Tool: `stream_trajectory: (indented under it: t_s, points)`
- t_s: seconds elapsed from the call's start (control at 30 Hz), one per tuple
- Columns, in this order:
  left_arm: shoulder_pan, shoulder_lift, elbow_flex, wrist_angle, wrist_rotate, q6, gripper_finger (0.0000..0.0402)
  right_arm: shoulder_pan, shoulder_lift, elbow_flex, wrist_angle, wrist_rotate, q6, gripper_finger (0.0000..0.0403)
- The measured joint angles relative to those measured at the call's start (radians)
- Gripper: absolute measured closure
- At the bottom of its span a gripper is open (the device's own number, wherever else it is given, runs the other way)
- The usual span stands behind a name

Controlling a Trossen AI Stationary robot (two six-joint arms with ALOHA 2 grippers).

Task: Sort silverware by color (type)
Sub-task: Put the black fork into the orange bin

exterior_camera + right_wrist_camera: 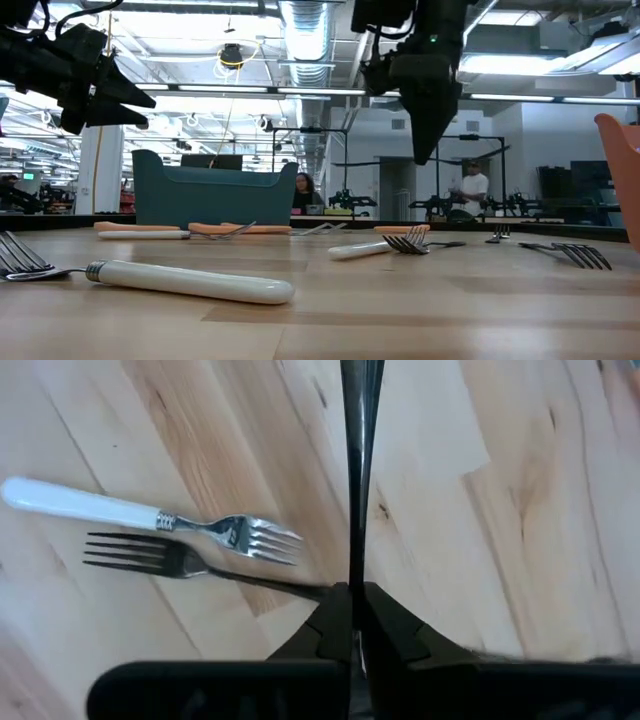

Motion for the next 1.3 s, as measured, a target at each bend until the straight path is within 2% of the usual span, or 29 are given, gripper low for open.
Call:
stream_trajectory:
  t_s: [0.27, 0.73, 1.03, 1.3]
  points:
    - [0.000, 0.000, 0.000, 0.000, -0.001, 0.000, 0.0167, 0.020, 0.000, 0.012, -0.021, -0.003, 0.024, 0.0370]
    - [0.000, 0.000, 0.000, 0.000, -0.002, -0.006, 0.0167, 0.027, 0.000, 0.233, -0.150, -0.002, 0.001, 0.0369]
    - [0.000, 0.000, 0.000, -0.004, -0.002, -0.005, 0.0167, 0.058, 0.000, 0.254, -0.276, 0.012, 0.198, 0.0369]
    - [0.000, 0.000, 0.000, -0.004, 0.000, -0.005, 0.0167, 0.139, -0.016, 0.255, -0.379, 0.055, 0.322, 0.0369]
